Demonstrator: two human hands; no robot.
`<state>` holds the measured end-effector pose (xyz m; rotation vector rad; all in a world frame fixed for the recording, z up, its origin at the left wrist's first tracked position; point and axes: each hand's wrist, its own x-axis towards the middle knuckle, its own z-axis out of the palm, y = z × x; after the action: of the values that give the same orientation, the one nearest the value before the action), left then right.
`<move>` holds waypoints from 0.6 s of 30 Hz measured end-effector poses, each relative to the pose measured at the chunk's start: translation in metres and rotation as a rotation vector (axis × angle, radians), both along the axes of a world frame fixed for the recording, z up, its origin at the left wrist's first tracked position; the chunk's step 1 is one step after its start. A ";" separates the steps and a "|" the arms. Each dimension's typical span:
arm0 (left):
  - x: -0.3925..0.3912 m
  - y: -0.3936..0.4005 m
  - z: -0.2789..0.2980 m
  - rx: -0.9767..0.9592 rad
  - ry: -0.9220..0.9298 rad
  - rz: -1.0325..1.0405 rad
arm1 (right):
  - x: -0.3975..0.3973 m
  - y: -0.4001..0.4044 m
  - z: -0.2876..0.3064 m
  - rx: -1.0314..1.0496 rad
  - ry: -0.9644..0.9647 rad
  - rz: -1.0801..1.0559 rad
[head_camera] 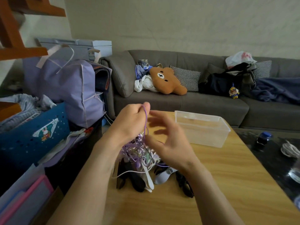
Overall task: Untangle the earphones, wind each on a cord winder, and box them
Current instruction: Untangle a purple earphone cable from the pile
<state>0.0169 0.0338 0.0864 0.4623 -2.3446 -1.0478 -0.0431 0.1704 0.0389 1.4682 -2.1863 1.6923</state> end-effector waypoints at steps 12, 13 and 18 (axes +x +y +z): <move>0.006 0.015 0.004 0.147 0.111 -0.314 | 0.000 -0.026 -0.019 0.024 0.077 -0.084; 0.007 0.016 0.004 0.090 0.110 -0.337 | -0.001 -0.027 -0.019 0.016 0.108 -0.097; 0.008 0.014 0.002 0.069 0.103 -0.404 | -0.016 -0.036 -0.031 0.158 0.277 -0.161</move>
<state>0.0250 0.0474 0.0879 -0.0481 -2.3679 -1.3017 -0.0587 0.1345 0.0079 1.4141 -2.2551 1.2124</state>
